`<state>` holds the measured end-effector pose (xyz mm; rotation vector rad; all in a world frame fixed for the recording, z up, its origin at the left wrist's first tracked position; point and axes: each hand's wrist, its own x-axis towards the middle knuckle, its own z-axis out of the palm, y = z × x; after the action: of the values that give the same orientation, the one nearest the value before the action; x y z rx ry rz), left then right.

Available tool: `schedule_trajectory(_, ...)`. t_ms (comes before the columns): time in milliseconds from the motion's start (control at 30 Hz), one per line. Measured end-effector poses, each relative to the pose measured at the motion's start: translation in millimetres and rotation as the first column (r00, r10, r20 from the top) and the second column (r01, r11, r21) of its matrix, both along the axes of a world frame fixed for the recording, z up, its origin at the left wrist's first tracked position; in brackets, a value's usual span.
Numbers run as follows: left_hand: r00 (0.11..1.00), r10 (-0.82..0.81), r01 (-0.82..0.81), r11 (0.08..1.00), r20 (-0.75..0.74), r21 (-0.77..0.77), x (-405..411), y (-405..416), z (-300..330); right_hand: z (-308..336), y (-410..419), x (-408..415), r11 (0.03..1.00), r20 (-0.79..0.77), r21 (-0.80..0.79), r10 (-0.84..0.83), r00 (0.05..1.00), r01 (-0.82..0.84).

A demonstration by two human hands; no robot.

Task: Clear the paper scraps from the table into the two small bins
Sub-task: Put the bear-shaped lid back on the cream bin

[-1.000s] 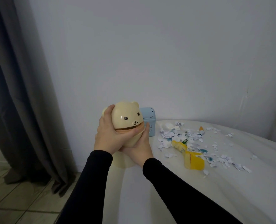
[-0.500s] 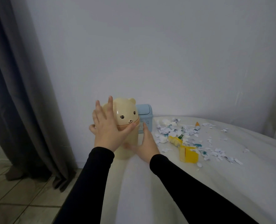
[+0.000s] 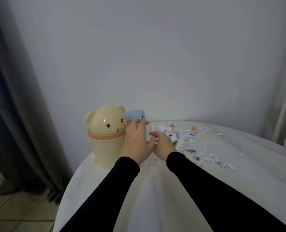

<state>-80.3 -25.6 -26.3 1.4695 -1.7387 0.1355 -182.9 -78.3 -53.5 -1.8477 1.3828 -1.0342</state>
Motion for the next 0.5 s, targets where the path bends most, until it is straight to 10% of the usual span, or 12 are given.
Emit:
schedule_trajectory(233,0.994,0.082,-0.06,0.961,-0.072,0.272,-4.8,-78.9,53.6,15.9,-60.7,15.9,0.996,0.097,0.091,0.014,0.995,-0.023)
schedule_trajectory(500,0.857,0.328,-0.501,0.71,0.398,0.495,7.2,-181.3,78.4,9.5,-137.4,25.0,0.98,0.094,0.165,0.101,0.99,-0.115)
